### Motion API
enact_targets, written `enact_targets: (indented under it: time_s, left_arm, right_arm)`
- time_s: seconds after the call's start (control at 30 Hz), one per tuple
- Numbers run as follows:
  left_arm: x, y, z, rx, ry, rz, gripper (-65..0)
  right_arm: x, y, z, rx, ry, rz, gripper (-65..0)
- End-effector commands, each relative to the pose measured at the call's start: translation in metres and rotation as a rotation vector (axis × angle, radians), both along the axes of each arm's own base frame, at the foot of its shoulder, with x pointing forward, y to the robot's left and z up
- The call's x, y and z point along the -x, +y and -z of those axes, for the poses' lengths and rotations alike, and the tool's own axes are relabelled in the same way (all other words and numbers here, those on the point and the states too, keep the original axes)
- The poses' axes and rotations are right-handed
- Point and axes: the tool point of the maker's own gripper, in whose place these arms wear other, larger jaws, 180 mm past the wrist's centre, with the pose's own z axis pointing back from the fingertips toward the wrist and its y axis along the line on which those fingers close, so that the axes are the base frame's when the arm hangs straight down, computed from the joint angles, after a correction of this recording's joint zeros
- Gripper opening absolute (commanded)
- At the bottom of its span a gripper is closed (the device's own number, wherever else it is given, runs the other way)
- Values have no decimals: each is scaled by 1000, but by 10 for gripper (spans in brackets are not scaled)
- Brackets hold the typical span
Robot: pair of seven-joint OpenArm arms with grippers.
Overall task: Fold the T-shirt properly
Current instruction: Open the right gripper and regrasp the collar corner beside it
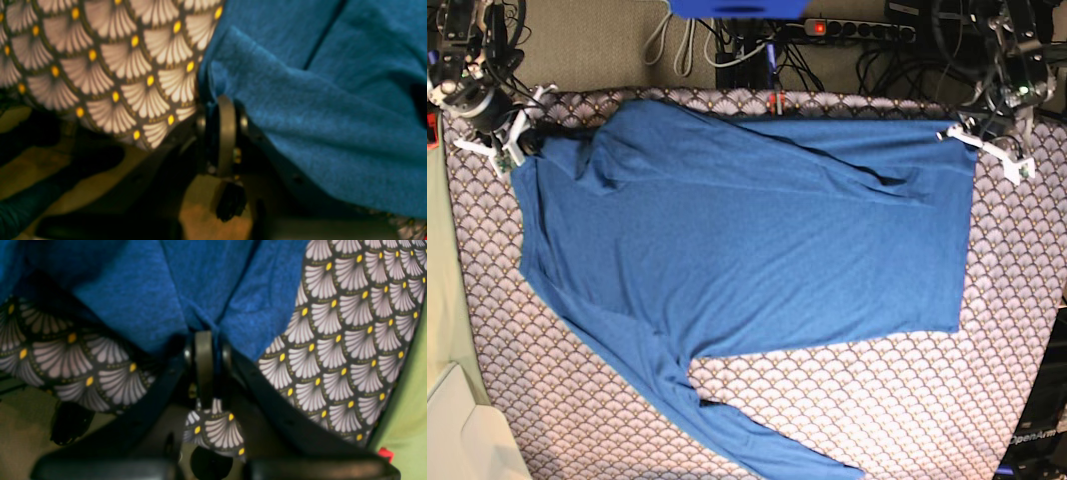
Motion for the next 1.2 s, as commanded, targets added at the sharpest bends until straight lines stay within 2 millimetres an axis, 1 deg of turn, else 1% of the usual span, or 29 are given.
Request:
enact_targets:
  time_s: [0.0,0.07,0.17,0.2,0.27,0.33,0.4,0.47,0.53,0.6,0.63,0.7,0.77,0.83,0.9,1.0,1.07,1.1,1.17]
  left_arm:
    - [-3,10,-7,-37,-15,-3,-644]
    - [-3,8,-7,-35,-14,12,-644]
    - [-5,0,-6,-29,-3,103,-644]
    - [-4,-3,-5,-22,9,129,-644]
    - [-5,-7,-5,-16,18,159,-644]
    - [-6,-9,-5,-12,22,174,-644]
    - [-6,-9,-5,-12,22,176,-644]
    - [-6,-11,-5,-10,23,180,-625]
    - [-6,-11,-5,-10,23,180,-584]
    - [-6,-11,-5,-10,23,180,-509]
    - [-6,-10,-5,-11,23,179,-461]
    - [-6,-9,-5,-12,22,174,-340]
    - [-5,-9,-5,-12,25,174,-243]
    - [-5,-9,-5,-14,20,176,-181]
    - [-5,-9,-5,-14,20,176,-155]
    - [-6,-9,-7,-15,18,179,-154]
    - [-7,-9,-8,-17,16,180,-154]
    - [-6,-9,-8,-17,17,178,-154]
    - [-5,-9,-7,-17,18,178,-154]
  right_arm:
    - [-5,-5,-8,19,-23,-4,-637]
    - [-5,-5,-7,19,-21,-4,-598]
    - [-5,-7,-8,21,-23,0,-504]
    - [-4,-7,-7,21,-20,0,-461]
    - [1,-7,-6,22,-11,-1,-398]
    - [1,-6,-10,26,-19,-7,-336]
    - [1,-4,-15,31,-32,-14,-304]
    - [-1,-2,-22,28,-60,-2,-299]
    - [-4,-6,-32,33,-95,28,-298]
    - [-6,-10,-41,38,-126,57,-298]
    - [-7,-11,-45,42,-138,61,-298]
    - [-8,-9,-53,51,-157,56,-298]
    - [0,-5,-54,54,-147,42,-296]
    - [2,6,-58,38,-162,41,-295]
    - [1,13,-64,26,-184,48,-294]
    - [1,20,-69,18,-203,52,-294]
    - [3,23,-66,11,-193,49,-294]
    - [8,24,-63,8,-175,58,-294]
    - [9,31,-60,0,-161,56,-294]
